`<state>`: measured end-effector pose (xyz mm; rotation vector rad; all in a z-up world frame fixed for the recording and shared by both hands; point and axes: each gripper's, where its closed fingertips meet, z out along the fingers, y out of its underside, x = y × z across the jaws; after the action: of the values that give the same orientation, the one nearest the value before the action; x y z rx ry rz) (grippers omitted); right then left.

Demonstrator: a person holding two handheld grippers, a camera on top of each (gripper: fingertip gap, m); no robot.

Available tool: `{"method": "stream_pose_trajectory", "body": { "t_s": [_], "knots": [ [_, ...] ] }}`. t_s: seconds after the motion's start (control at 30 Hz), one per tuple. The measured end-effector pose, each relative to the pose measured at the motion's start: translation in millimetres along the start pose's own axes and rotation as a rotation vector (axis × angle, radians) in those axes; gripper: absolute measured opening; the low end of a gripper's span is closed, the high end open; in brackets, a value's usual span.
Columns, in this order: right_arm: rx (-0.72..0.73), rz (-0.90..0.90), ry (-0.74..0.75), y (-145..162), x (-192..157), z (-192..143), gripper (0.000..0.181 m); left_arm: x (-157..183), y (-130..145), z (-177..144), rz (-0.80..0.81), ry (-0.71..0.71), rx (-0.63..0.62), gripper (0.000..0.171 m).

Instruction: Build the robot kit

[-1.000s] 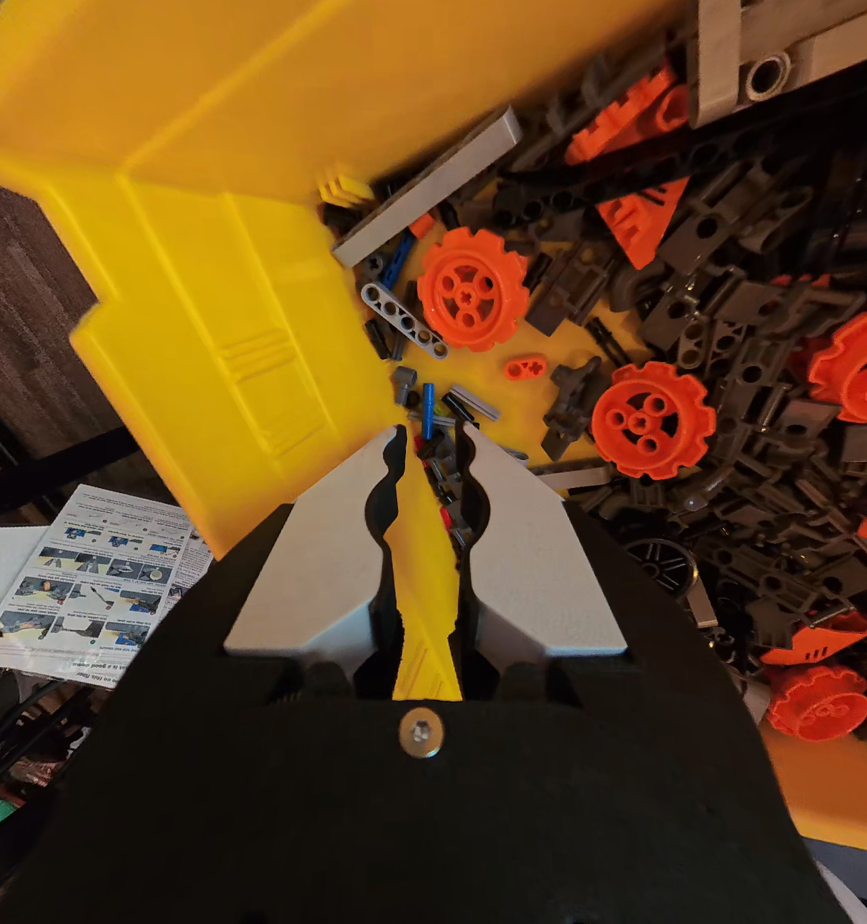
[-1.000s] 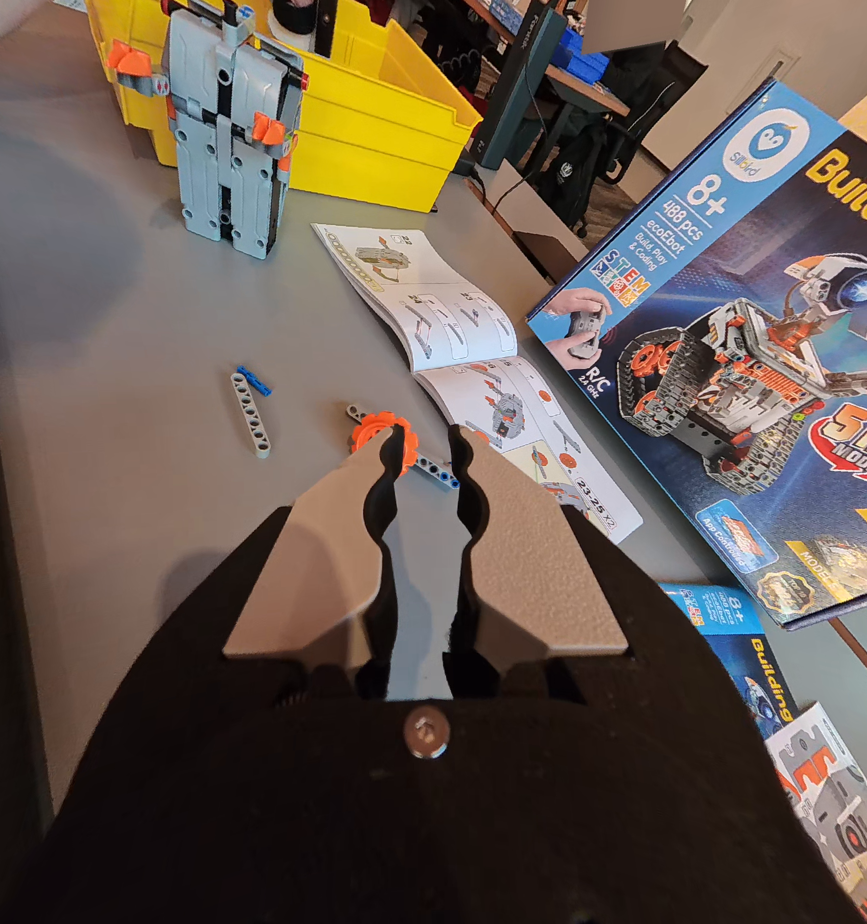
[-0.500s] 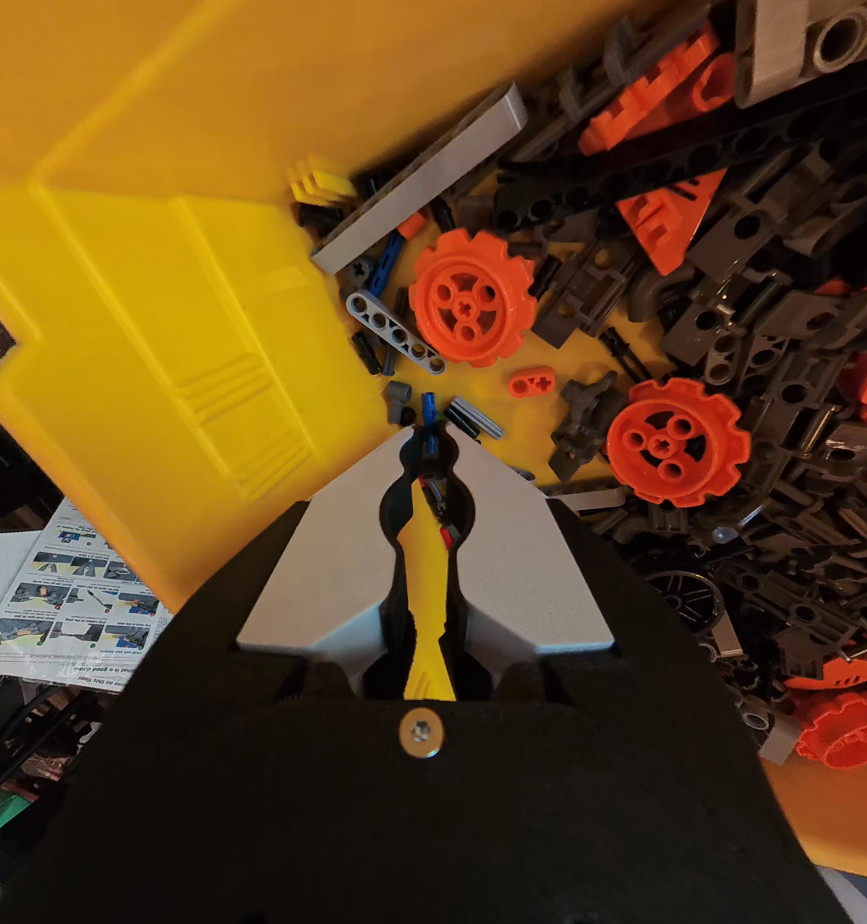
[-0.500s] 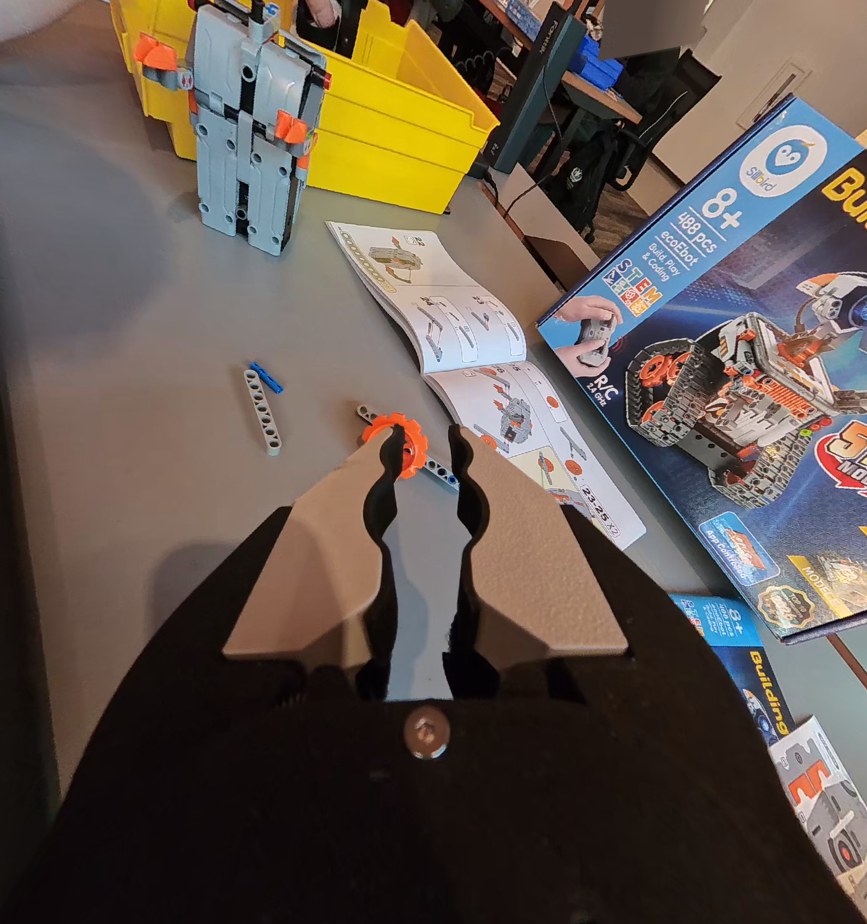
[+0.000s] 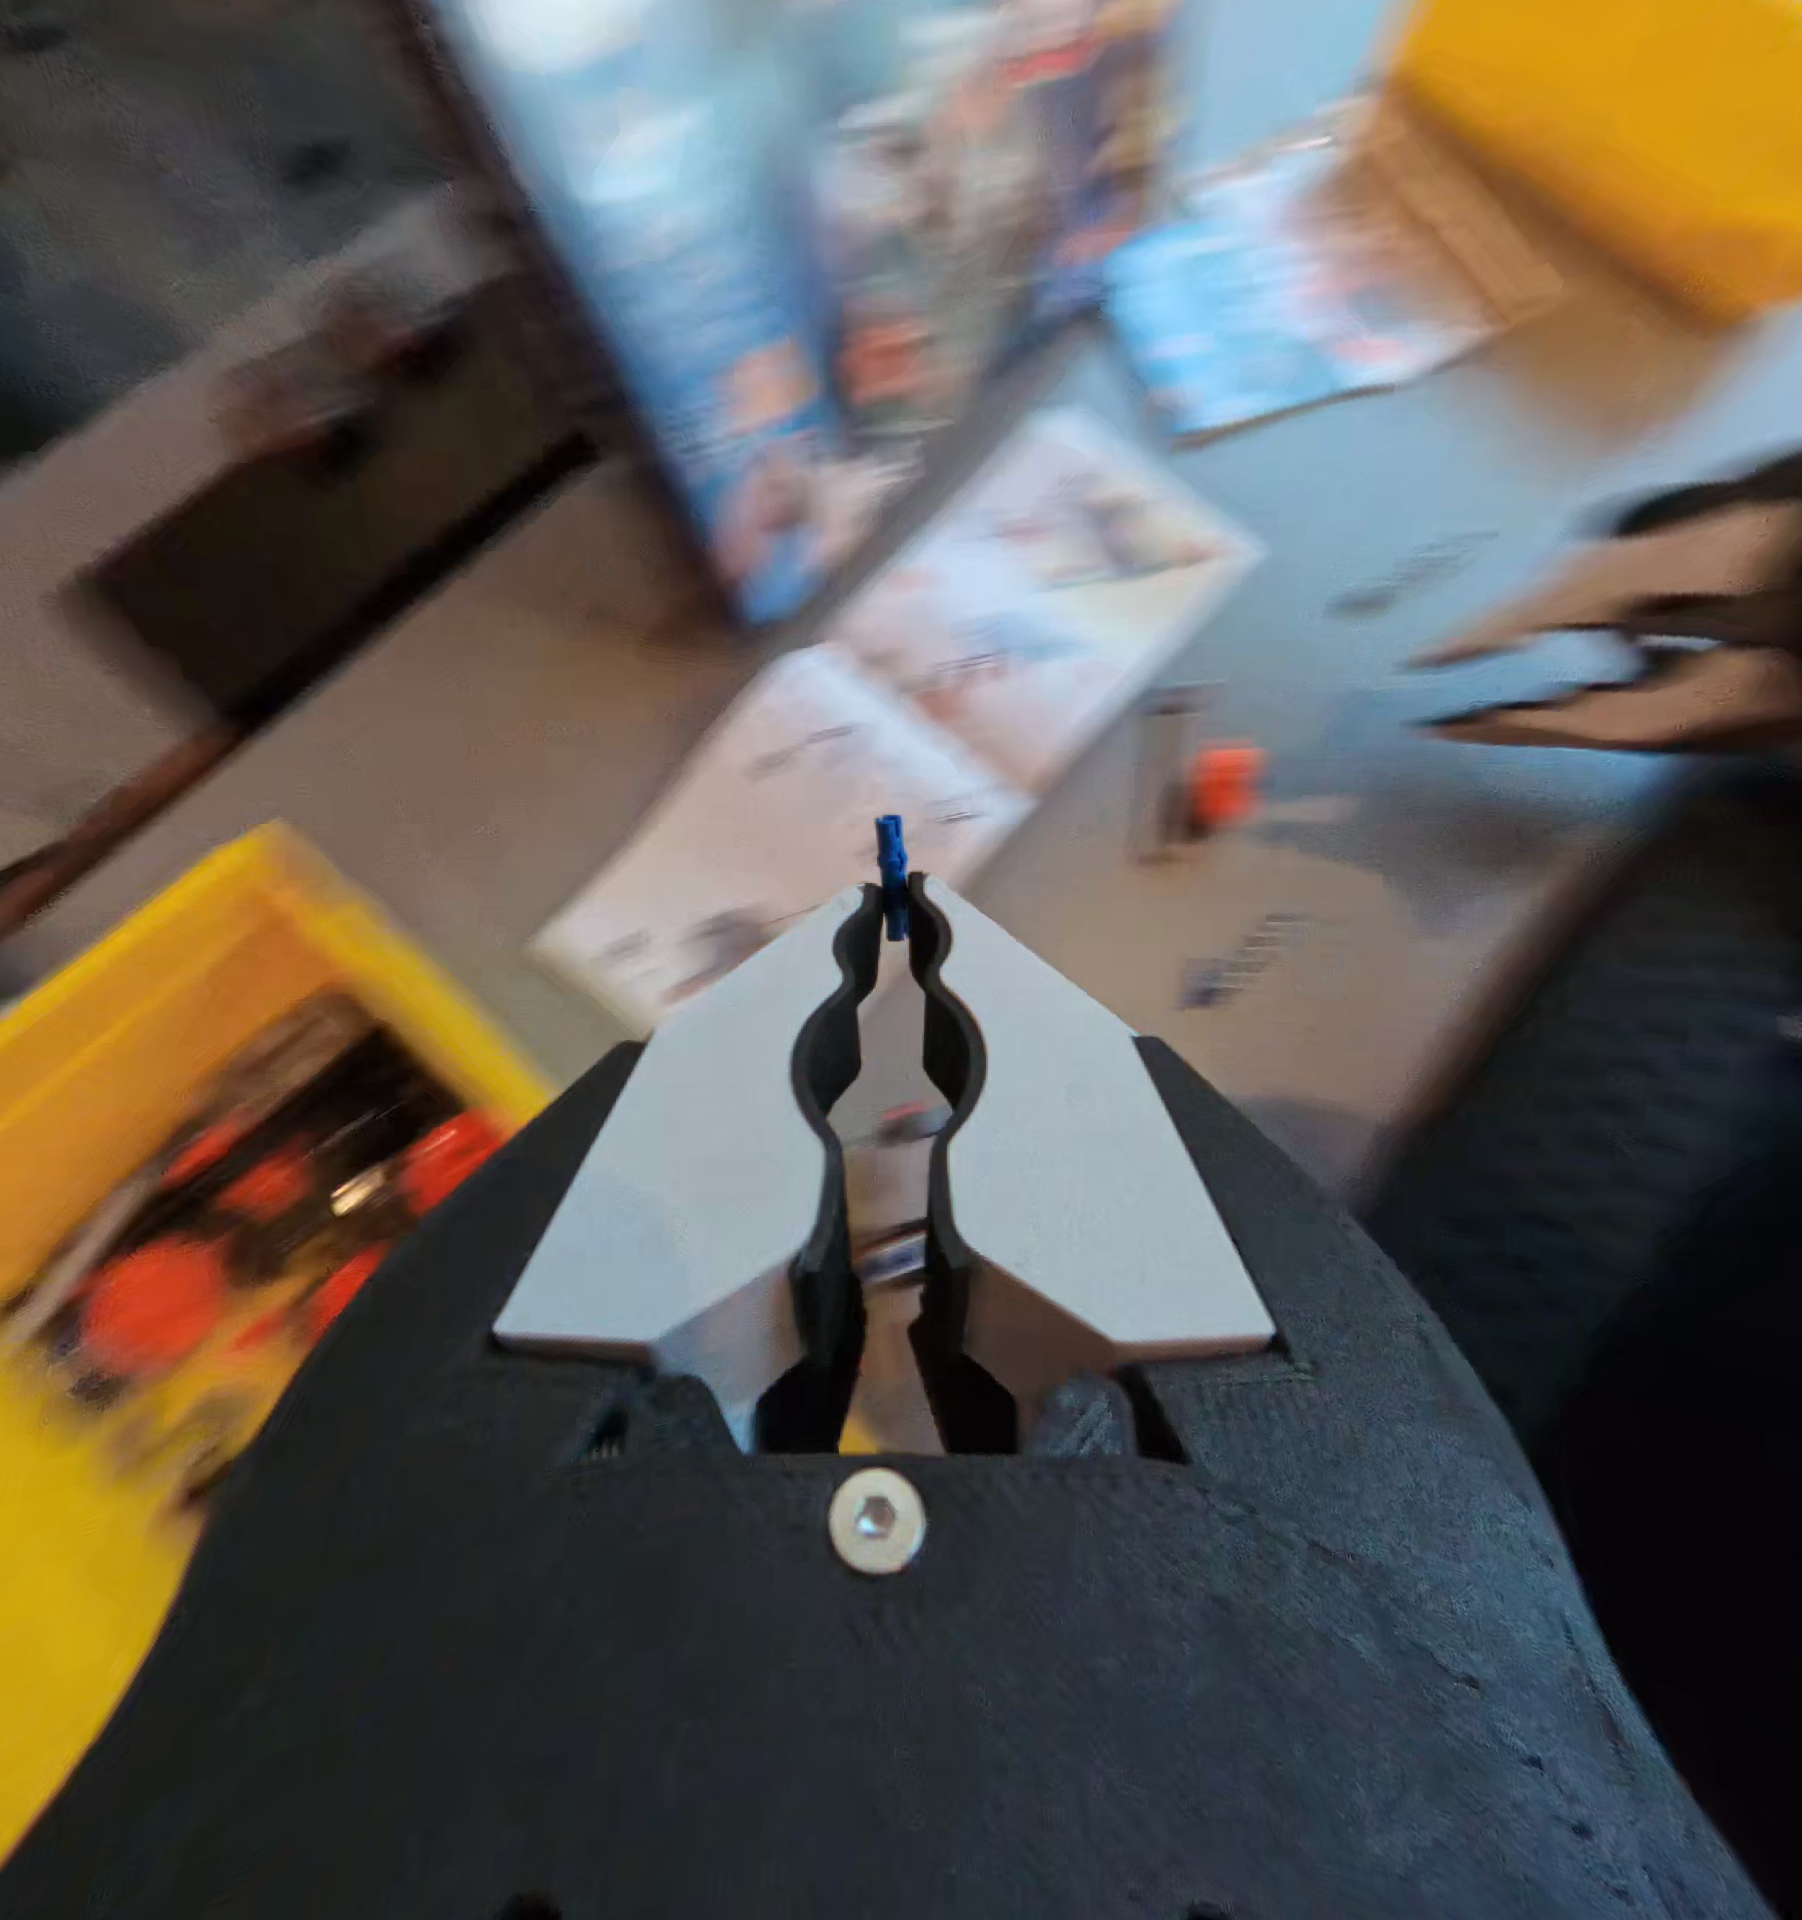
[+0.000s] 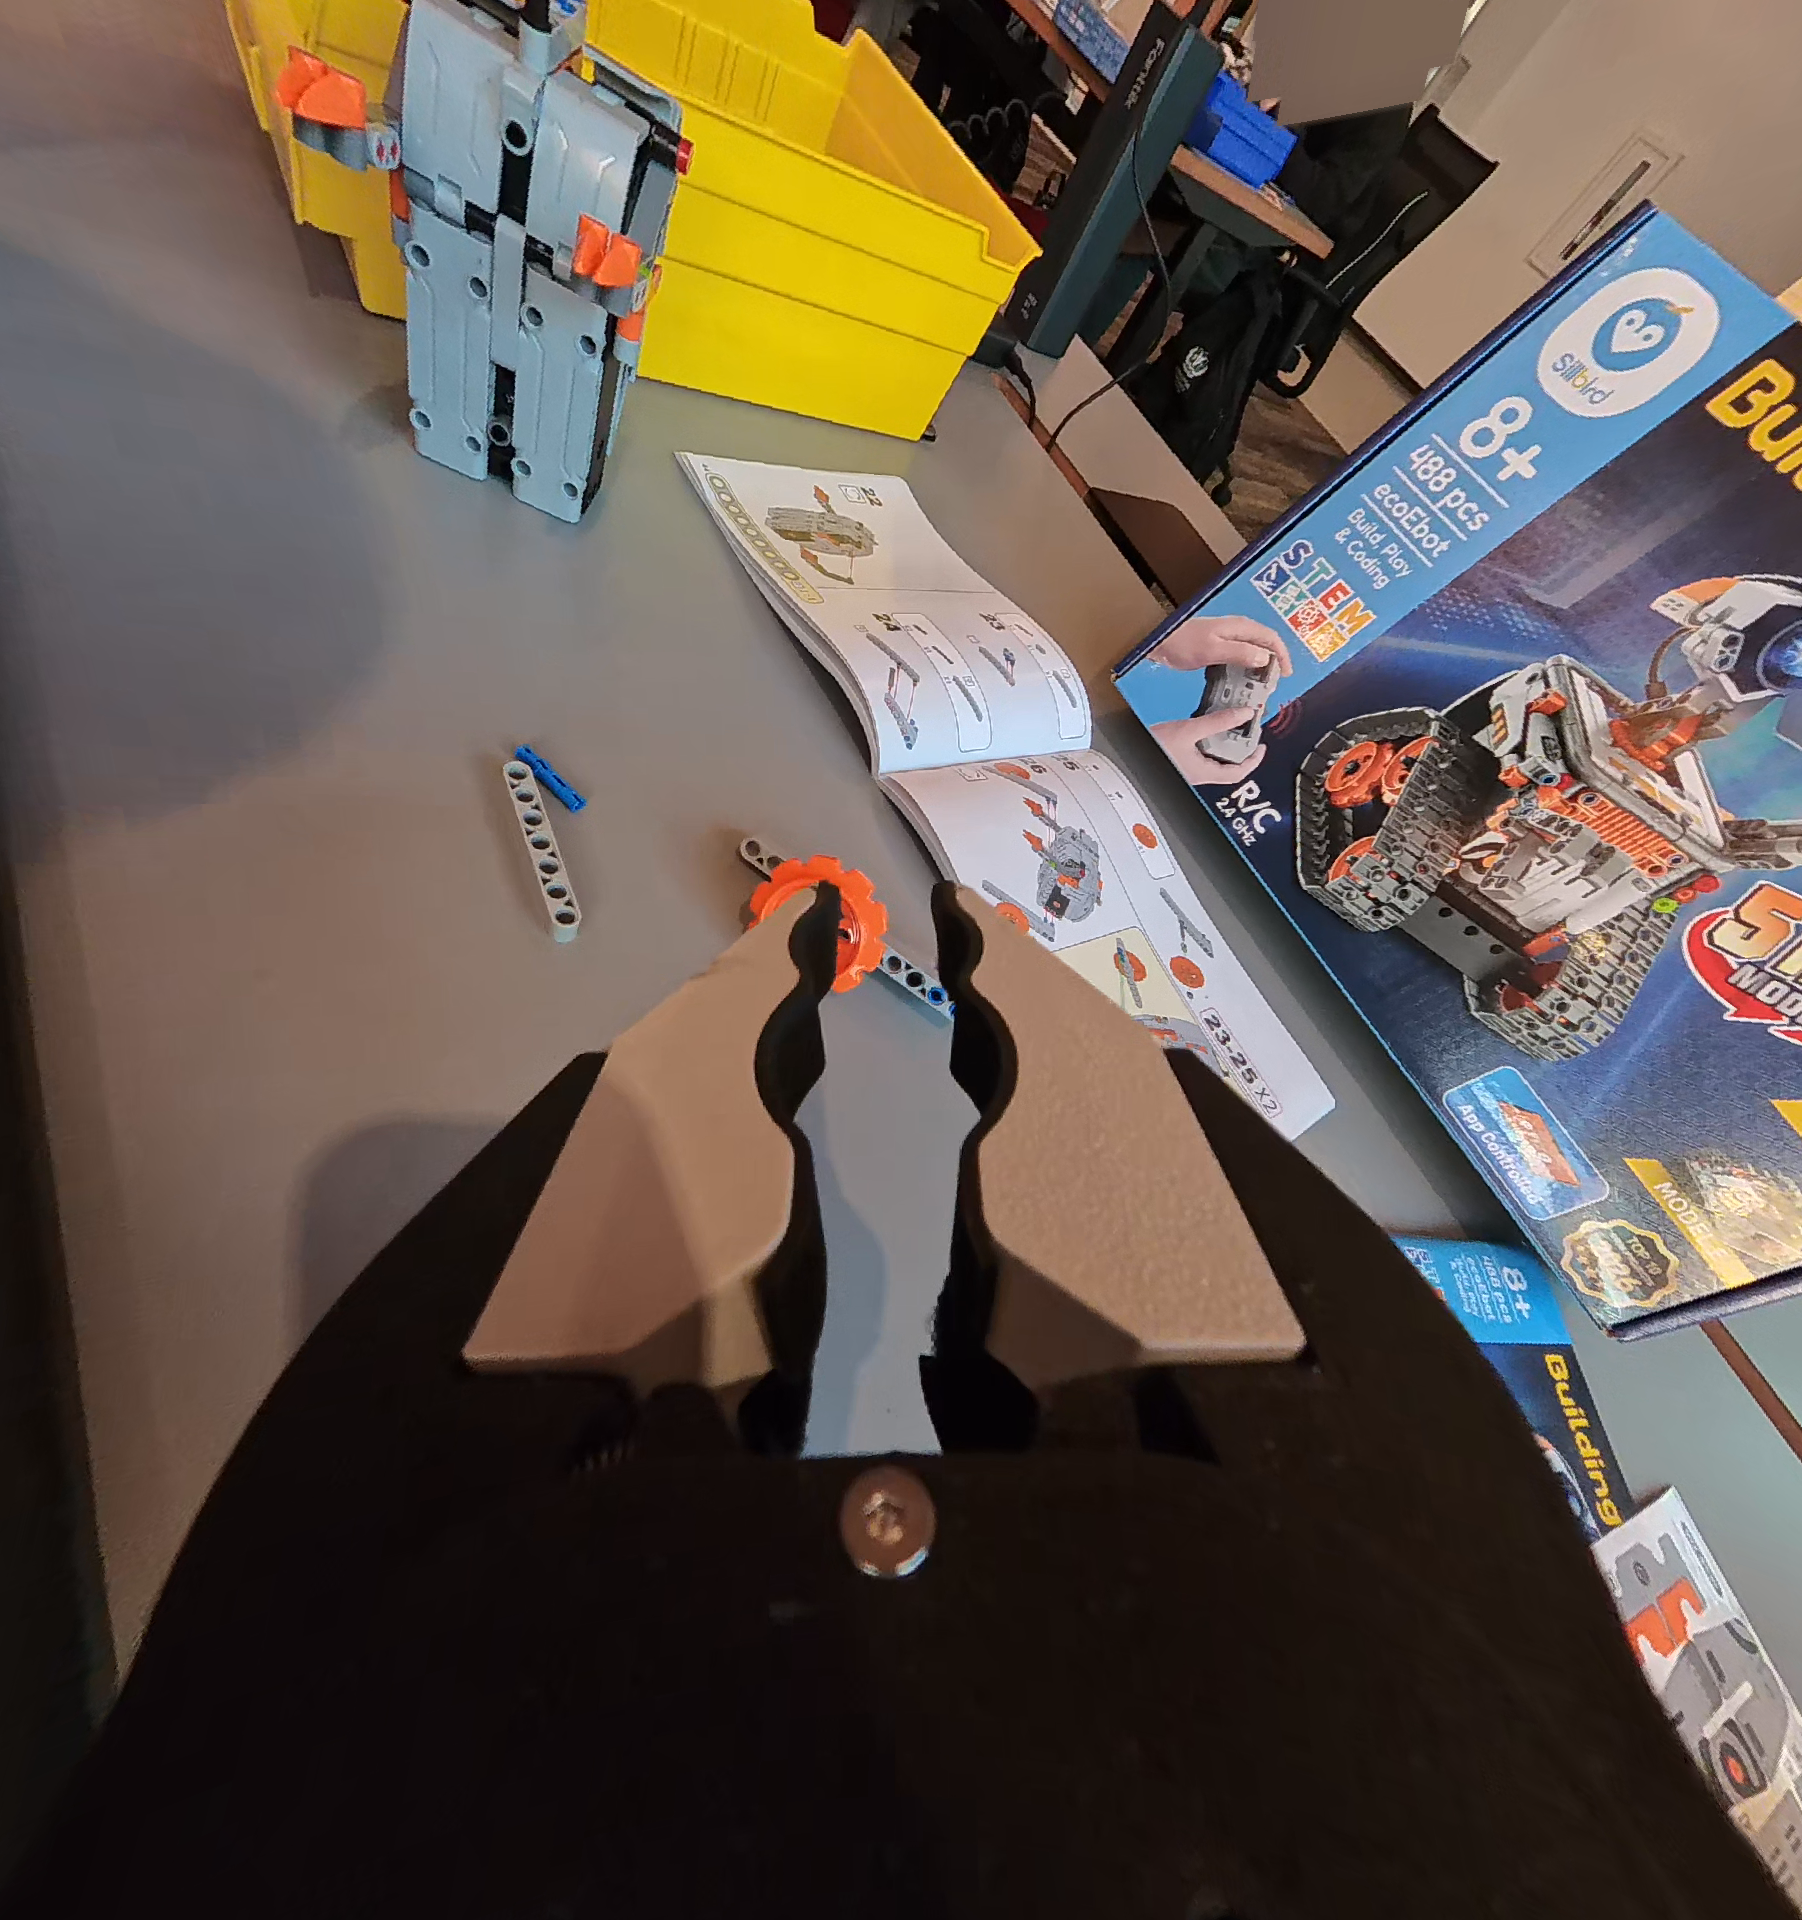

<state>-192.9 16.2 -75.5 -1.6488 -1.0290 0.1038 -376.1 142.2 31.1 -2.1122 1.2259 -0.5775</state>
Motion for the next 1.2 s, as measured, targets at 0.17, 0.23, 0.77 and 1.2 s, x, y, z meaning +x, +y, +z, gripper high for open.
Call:
{"method": "stream_pose_trajectory", "body": {
  "t_s": [0.17,0.23,0.77,1.2],
  "knots": [
    [-0.014,-0.015,0.0,1.9,-1.0,0.1,0.017,143.3,53.5,67.8,0.214,0.307,-0.385,0.003],
    [-0.006,-0.025,0.005,-0.7,-1.3,-1.5,0.017,151.5,76.3,96.1,0.231,0.275,-0.511,0.003],
    [0.002,-0.061,0.014,-5.7,-2.6,-5.4,0.017,137.2,134.6,156.3,0.206,0.116,-0.777,0.003],
    [-0.01,-0.057,0.004,-2.3,-4.0,-2.5,0.017,96.4,51.9,71.9,0.222,-0.028,-0.389,0.009]
  ]
}}
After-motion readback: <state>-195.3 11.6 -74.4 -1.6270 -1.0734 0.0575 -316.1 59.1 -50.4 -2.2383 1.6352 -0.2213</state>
